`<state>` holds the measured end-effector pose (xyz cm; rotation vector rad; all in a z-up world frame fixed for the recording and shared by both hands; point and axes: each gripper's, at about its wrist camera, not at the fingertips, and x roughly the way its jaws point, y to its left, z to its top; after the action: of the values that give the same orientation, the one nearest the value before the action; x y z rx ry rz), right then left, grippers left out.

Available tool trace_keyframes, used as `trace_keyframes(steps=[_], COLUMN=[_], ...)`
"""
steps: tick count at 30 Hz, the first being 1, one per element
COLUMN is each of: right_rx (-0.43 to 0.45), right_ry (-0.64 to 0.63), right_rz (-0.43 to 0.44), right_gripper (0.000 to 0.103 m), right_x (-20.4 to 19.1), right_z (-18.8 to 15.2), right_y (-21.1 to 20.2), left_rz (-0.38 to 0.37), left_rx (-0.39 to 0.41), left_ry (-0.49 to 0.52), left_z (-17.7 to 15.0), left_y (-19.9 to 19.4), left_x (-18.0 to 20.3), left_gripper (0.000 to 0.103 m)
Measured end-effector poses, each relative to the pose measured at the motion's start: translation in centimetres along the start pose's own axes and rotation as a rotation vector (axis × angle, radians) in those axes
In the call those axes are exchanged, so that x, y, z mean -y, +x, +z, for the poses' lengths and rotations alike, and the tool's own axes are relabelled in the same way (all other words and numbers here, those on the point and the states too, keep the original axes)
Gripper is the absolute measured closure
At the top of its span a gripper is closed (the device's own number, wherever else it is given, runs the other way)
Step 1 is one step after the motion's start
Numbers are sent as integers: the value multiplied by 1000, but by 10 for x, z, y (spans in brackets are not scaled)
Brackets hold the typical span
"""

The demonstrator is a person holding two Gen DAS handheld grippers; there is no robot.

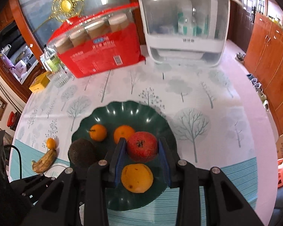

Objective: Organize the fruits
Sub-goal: 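Carry the lychee with the left tool while the right tool carries the pomegranate onto the green plate, then open both tools to release the lychee and pomegranate on the green plate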

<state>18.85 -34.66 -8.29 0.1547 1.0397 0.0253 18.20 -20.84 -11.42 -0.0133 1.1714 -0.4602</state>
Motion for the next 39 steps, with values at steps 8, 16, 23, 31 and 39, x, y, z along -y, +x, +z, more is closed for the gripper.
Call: trace_keyframes(steps=[8, 16, 23, 31, 39], right_rx=[-48, -77, -95, -114, -89], right_ry=[-4, -9, -15, 12, -13], right_rz=[-7, -12, -12, 28, 15], right_gripper=[68, 68, 68, 60, 60], right_x=[-1, -4, -7, -7, -15], right_z=[-3, -4, -4, -10, -13], right_y=[21, 33, 35, 32, 19], left_rz=[8, 14, 24, 46, 54], left_rx=[-32, -48, -49, -22, -17], left_ry=[-5, -8, -9, -19, -23], left_z=[0, 0, 0, -1, -7], left_y=[13, 19, 19, 6, -4], left_x=[-1, -2, -3, -5, -6], left_gripper=[72, 72, 66, 26, 26])
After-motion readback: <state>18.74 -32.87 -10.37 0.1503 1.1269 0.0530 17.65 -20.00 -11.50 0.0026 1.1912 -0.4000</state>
